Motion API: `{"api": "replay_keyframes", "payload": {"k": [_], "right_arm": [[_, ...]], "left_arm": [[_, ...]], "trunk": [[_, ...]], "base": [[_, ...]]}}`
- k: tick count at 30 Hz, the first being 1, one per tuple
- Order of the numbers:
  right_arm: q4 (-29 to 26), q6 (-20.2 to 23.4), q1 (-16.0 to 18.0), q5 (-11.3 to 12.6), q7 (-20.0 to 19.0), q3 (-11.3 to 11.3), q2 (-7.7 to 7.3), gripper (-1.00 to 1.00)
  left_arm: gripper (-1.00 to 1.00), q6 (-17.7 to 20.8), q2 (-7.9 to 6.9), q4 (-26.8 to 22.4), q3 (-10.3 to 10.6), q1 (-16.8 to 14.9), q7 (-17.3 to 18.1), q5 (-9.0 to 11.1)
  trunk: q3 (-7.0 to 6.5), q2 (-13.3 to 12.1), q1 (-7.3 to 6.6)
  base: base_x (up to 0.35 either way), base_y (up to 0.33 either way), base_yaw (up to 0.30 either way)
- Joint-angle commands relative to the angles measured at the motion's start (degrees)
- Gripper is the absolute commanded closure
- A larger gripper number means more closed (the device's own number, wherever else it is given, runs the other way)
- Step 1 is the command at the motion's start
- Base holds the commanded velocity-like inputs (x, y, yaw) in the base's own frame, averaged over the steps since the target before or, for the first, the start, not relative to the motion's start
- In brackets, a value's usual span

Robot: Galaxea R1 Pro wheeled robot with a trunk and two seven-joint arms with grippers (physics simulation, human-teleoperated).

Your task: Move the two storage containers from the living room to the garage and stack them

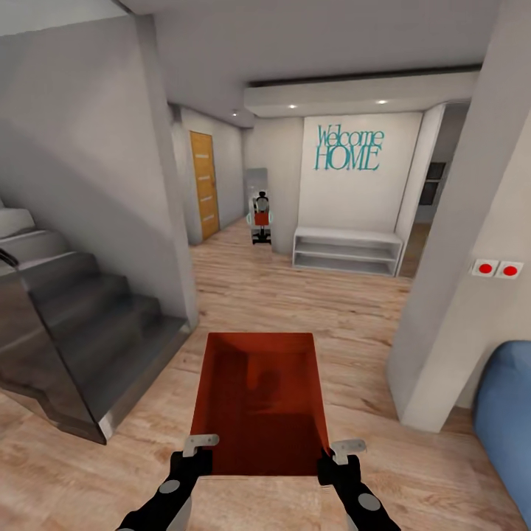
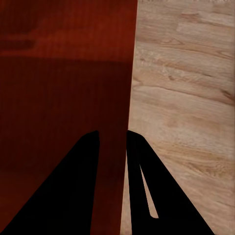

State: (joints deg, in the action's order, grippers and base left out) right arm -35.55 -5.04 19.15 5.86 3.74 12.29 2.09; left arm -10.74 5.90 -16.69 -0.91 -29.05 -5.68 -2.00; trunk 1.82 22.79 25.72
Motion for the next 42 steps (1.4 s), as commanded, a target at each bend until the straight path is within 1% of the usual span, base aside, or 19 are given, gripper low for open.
{"api": "replay_keyframes", "payload": {"k": [1, 13, 42], "right_arm": [[-0.22, -2.87, 0.10, 0.32, -0.66, 0.63, -0.06, 1.00], [-0.22, -2.87, 0.10, 0.38, -0.66, 0.63, -0.06, 1.00], [-0.22, -2.87, 0.10, 0.38, -0.66, 0.63, -0.06, 1.00]], "left_arm": [[1.00, -0.25, -1.68, 0.18, -0.59, -0.05, -2.49, 0.03], [1.00, -0.25, -1.69, 0.17, -0.59, -0.05, -2.49, 0.04], [1.00, -0.25, -1.69, 0.19, -0.59, -0.05, -2.49, 0.06]], "trunk": [[0.13, 0.13, 0.07], [0.13, 0.13, 0.07], [0.13, 0.13, 0.07]], "base": [[0.331, 0.000, 0.000], [0.331, -0.011, 0.000], [0.331, -0.101, 0.000]]}}
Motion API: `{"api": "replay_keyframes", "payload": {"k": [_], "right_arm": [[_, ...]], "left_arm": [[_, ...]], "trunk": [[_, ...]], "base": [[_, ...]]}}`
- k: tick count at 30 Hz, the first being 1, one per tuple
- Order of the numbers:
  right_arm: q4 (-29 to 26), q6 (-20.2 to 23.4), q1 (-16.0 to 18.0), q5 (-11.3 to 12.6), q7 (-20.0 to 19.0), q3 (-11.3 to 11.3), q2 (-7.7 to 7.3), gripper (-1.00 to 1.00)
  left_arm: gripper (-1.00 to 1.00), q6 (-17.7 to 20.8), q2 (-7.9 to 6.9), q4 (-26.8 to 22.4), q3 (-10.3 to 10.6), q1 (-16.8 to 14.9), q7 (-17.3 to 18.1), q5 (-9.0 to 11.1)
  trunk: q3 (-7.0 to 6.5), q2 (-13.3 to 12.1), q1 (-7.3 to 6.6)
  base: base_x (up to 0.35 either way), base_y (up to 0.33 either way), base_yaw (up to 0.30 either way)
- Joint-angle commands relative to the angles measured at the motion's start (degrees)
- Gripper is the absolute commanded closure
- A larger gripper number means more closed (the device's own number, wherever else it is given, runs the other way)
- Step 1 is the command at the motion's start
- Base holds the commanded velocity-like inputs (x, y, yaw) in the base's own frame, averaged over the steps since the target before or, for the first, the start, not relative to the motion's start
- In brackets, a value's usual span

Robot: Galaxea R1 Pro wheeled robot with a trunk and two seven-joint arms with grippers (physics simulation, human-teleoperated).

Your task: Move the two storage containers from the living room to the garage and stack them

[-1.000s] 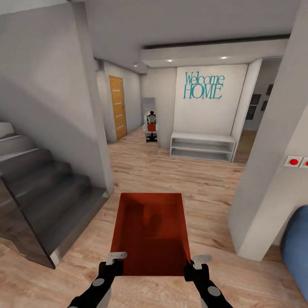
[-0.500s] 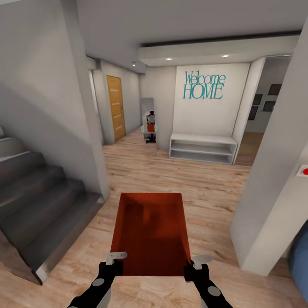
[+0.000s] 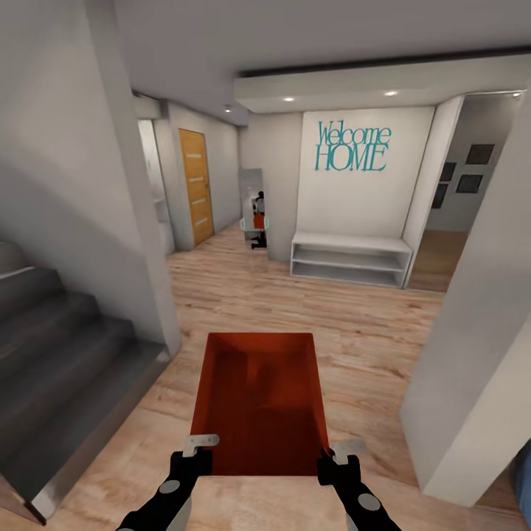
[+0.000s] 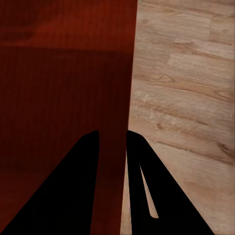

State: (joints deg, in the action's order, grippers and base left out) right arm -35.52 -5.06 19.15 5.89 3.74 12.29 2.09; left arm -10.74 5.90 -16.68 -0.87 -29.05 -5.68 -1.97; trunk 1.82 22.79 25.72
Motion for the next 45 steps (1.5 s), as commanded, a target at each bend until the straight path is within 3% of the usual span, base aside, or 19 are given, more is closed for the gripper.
{"api": "replay_keyframes", "payload": {"k": [1, 45], "right_arm": [[-0.25, -2.85, 0.10, 0.35, -0.67, 0.63, -0.07, 1.00], [-0.25, -2.85, 0.10, 0.35, -0.67, 0.63, -0.07, 1.00]], "left_arm": [[1.00, -0.25, -1.68, 0.17, -0.63, -0.05, -2.49, 0.03], [1.00, -0.29, -1.72, 0.16, -0.66, -0.05, -2.49, 0.03]], "trunk": [[0.13, 0.13, 0.07], [0.13, 0.13, 0.07]], "base": [[0.331, -0.088, 0.000], [0.331, -0.043, 0.000]]}}
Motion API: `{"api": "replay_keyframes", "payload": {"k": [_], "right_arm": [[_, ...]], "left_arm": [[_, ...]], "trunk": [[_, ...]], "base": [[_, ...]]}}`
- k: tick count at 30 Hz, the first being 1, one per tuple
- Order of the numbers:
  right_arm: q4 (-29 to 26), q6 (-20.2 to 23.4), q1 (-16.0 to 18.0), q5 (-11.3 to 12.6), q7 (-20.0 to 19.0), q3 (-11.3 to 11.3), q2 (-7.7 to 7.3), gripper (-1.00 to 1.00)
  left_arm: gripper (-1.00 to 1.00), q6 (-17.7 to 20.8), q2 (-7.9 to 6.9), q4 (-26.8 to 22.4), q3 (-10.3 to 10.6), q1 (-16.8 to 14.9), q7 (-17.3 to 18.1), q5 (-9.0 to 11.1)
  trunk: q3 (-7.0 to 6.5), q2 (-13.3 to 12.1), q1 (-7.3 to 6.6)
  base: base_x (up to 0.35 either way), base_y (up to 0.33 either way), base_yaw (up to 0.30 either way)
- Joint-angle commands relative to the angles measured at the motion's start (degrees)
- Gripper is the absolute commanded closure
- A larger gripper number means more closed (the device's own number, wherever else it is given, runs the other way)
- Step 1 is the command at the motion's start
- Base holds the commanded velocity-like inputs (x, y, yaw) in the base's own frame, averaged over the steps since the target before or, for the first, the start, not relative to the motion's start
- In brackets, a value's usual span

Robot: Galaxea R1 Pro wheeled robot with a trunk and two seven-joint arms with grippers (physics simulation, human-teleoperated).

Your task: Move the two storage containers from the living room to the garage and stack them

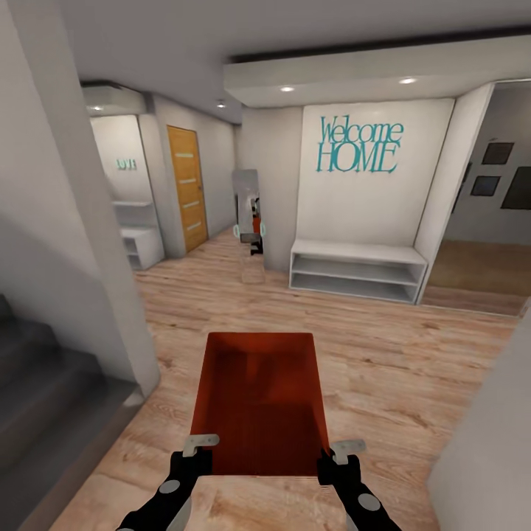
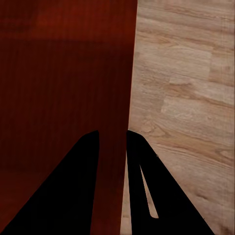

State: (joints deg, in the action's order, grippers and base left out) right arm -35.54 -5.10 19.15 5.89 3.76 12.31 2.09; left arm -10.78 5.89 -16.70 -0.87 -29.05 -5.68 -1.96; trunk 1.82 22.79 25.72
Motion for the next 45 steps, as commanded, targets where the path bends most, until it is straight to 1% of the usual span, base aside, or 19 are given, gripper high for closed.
{"api": "replay_keyframes", "payload": {"k": [1, 45], "right_arm": [[-0.23, -2.81, 0.10, 0.35, -0.69, 0.61, -0.06, 1.00], [-0.23, -2.81, 0.10, 0.35, -0.69, 0.64, -0.06, 1.00]], "left_arm": [[1.00, -0.23, -1.72, 0.17, -0.65, -0.05, -2.49, 0.03], [1.00, -0.21, -1.67, 0.18, -0.64, -0.05, -2.49, -0.03]], "trunk": [[0.13, 0.13, 0.07], [0.13, 0.13, 0.07]], "base": [[0.331, 0.000, 0.000], [0.331, 0.000, 0.000]]}}
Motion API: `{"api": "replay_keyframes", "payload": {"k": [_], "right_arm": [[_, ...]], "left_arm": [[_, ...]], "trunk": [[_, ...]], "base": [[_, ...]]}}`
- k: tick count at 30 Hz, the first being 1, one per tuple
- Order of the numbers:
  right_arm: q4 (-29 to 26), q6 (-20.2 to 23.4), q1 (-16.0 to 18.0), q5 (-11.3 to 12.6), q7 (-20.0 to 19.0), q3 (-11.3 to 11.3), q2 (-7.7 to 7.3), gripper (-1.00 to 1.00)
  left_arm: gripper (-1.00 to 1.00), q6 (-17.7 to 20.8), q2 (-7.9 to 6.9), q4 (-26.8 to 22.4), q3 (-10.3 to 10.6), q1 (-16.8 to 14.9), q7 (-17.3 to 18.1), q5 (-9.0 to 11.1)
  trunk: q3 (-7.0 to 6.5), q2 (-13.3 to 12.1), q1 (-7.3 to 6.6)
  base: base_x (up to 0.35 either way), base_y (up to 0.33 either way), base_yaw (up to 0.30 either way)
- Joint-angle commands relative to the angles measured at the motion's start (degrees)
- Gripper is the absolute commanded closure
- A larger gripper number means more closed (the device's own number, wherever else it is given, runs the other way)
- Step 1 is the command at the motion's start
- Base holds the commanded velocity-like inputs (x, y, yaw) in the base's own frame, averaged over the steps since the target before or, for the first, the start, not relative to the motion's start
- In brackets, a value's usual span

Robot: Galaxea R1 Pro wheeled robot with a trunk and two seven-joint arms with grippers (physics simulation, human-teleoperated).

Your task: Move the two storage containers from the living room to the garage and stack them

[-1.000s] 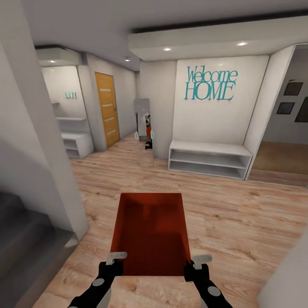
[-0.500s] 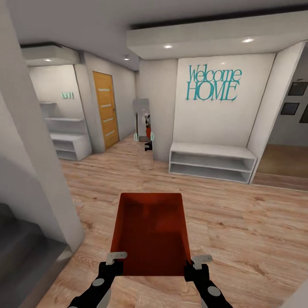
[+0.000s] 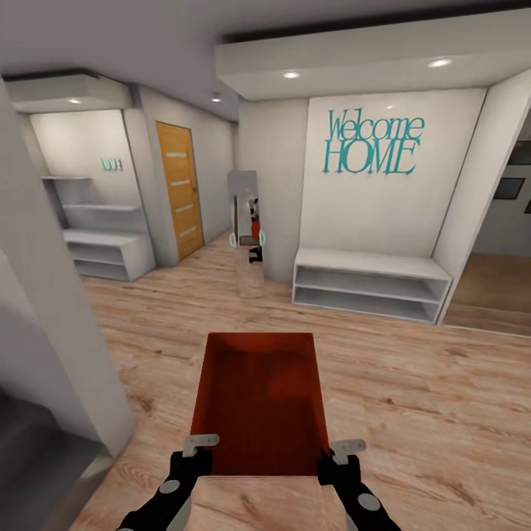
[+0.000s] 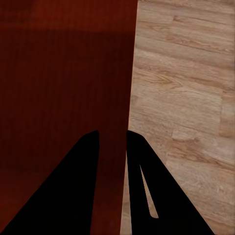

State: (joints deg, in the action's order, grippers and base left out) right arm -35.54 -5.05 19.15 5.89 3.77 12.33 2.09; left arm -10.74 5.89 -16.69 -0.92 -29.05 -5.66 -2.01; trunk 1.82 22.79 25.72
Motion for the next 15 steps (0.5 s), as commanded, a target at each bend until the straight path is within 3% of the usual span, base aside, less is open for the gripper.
{"api": "replay_keyframes", "payload": {"k": [1, 15], "right_arm": [[-0.23, -2.86, 0.10, 0.35, -0.70, 0.63, -0.07, 1.00], [-0.23, -2.86, 0.10, 0.35, -0.70, 0.68, -0.07, 1.00]], "left_arm": [[1.00, -0.25, -1.67, 0.18, -0.62, -0.05, -2.51, 0.04], [1.00, -0.25, -1.67, 0.20, -0.61, -0.05, -2.51, 0.05]], "trunk": [[0.13, 0.13, 0.07], [0.13, 0.13, 0.07]], "base": [[0.331, 0.000, 0.000], [0.331, 0.000, 0.000]]}}
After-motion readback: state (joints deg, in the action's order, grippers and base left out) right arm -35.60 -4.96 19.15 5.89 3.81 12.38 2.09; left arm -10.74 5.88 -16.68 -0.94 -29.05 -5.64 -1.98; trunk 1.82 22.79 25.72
